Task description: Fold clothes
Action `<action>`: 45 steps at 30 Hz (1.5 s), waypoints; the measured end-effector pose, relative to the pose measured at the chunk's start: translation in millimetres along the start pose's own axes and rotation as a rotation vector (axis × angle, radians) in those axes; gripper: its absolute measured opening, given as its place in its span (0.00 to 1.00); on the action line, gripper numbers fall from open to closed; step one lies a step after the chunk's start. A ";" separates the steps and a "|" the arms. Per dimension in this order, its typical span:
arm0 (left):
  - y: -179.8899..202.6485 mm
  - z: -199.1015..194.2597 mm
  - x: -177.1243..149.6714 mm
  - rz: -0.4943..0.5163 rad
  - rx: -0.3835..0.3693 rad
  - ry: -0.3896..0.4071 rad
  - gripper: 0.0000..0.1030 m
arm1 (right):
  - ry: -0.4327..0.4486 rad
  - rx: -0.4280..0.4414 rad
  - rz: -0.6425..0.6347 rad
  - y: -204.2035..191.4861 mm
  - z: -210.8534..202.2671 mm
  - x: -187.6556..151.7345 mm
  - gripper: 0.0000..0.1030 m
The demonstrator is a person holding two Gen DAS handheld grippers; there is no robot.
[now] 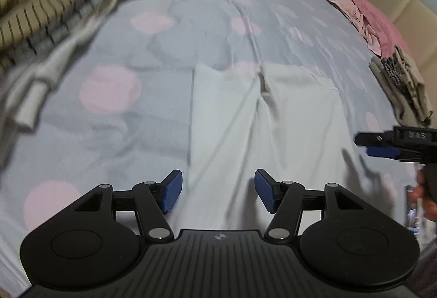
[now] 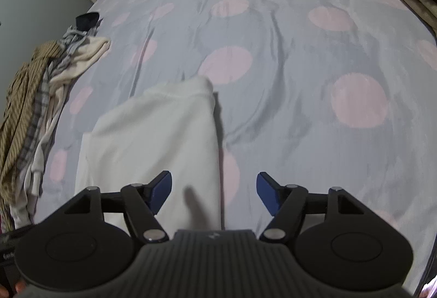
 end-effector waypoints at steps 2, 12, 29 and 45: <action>-1.1 -3.3 5.1 0.005 -0.003 0.042 0.47 | 0.005 -0.006 -0.030 -4.1 -1.8 -5.2 0.70; 6.2 13.6 25.0 0.065 -0.020 0.070 0.26 | 0.026 -0.002 -0.138 -28.7 -4.1 -13.1 0.70; 40.9 14.1 31.9 0.196 -0.192 0.137 0.02 | -0.009 0.015 -0.118 -30.8 9.7 -2.2 0.70; 82.7 17.0 4.6 0.345 -0.169 0.084 0.02 | -0.038 0.093 -0.136 -70.2 12.2 5.8 0.51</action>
Point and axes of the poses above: each gripper's, at about its wrist camera, not at the fingertips, and z roughly the way its jaws point, y to its right, x to its top, the point moved 1 cm from there along z, roughly the way its jaws point, and after that the axes turned 3 degrees about z, right-handed, at the moved point
